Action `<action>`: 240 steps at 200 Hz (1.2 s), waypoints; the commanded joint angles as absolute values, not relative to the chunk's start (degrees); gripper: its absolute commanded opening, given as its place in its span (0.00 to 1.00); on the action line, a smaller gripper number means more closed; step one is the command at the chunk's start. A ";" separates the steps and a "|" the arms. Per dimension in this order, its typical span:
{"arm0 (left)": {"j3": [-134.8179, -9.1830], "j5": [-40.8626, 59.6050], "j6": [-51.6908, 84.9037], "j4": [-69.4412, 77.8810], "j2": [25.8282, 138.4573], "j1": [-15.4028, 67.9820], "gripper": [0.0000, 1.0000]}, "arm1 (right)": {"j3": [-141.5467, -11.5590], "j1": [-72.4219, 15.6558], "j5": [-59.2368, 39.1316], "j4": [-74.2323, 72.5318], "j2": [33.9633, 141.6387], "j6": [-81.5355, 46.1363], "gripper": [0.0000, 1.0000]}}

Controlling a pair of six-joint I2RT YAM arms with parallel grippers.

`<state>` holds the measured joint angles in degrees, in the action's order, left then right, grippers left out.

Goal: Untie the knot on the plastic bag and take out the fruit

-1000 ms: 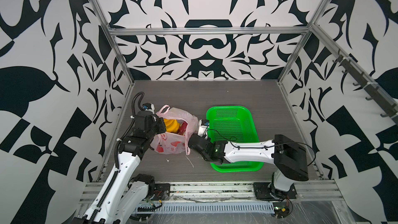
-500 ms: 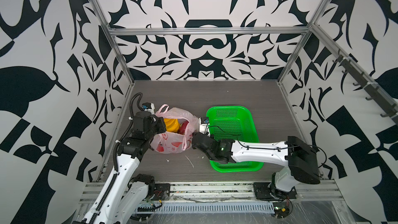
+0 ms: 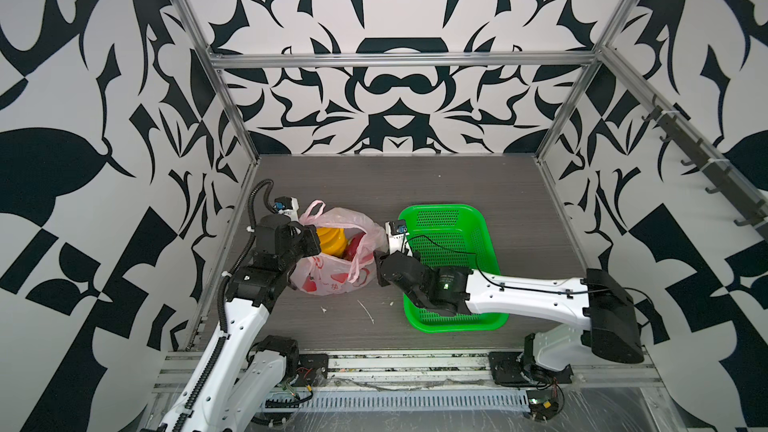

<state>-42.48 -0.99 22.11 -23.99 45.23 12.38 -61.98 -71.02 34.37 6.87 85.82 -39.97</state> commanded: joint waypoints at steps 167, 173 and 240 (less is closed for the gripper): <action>-39.38 1.49 23.03 -19.96 42.98 12.23 0.00 | -102.28 -69.65 22.13 15.93 104.76 -9.23 0.35; -39.45 1.49 22.99 -19.89 42.98 12.23 0.00 | -102.25 -69.25 21.62 16.05 105.29 -9.51 0.35; -39.75 0.18 22.58 -20.21 42.56 12.27 0.00 | -94.03 -67.68 19.59 13.51 106.62 -14.52 0.29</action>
